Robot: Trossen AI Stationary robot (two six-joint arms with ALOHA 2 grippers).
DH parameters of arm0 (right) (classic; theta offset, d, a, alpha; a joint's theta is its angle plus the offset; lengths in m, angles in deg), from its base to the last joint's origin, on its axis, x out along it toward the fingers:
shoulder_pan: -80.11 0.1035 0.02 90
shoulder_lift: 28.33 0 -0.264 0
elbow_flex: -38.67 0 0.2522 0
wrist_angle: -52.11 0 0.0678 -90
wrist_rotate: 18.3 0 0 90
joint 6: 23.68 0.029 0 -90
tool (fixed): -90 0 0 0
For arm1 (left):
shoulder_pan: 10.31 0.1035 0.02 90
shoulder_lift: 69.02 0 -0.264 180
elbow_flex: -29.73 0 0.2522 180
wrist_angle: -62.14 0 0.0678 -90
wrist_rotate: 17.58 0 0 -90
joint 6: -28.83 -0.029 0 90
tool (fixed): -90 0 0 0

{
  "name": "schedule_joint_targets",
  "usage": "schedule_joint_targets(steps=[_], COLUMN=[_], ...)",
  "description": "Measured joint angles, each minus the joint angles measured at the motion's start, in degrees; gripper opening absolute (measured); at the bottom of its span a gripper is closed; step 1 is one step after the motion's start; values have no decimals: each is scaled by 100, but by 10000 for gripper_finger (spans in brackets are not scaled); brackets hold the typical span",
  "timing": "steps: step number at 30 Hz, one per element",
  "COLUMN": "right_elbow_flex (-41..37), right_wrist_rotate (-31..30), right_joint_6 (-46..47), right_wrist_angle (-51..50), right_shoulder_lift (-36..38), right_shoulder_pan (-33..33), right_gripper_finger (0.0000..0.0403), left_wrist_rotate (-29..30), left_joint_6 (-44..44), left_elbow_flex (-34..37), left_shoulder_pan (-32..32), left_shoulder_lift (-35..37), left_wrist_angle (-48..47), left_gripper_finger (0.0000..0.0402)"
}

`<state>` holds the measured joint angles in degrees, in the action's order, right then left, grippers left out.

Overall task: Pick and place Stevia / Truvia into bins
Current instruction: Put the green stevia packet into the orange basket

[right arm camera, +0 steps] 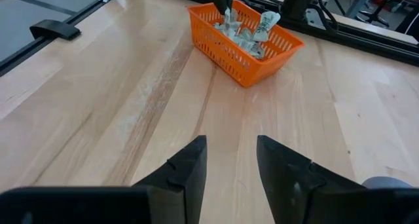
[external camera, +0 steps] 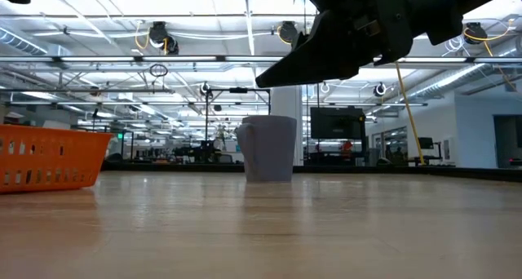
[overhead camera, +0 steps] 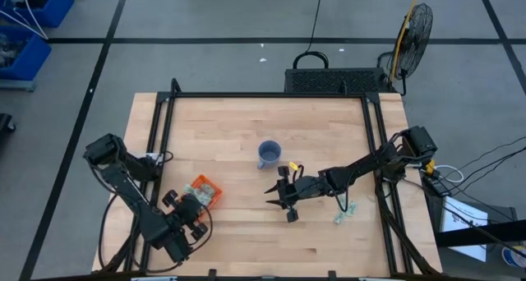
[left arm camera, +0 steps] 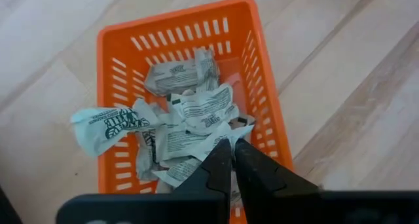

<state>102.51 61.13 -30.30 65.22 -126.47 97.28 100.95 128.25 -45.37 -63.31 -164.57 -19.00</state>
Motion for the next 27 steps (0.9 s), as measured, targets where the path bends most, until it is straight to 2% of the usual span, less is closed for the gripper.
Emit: schedule_joint_targets(steps=[16, 27], right_elbow_flex=[0, 0], right_wrist_rotate=[-7, -8], right_joint_6=[144, 144], right_wrist_angle=[-11, -13], right_shoulder_lift=[0, 0], right_shoulder_pan=[0, 0], right_gripper_finger=[132, 132], left_wrist_rotate=[4, 125], left_joint_6=[44, -29], left_elbow_flex=[0, 0], left_shoulder_pan=[97, 280], left_shoulder_lift=[0, 0], left_wrist_angle=[30, 5], left_gripper_finger=[120, 129])
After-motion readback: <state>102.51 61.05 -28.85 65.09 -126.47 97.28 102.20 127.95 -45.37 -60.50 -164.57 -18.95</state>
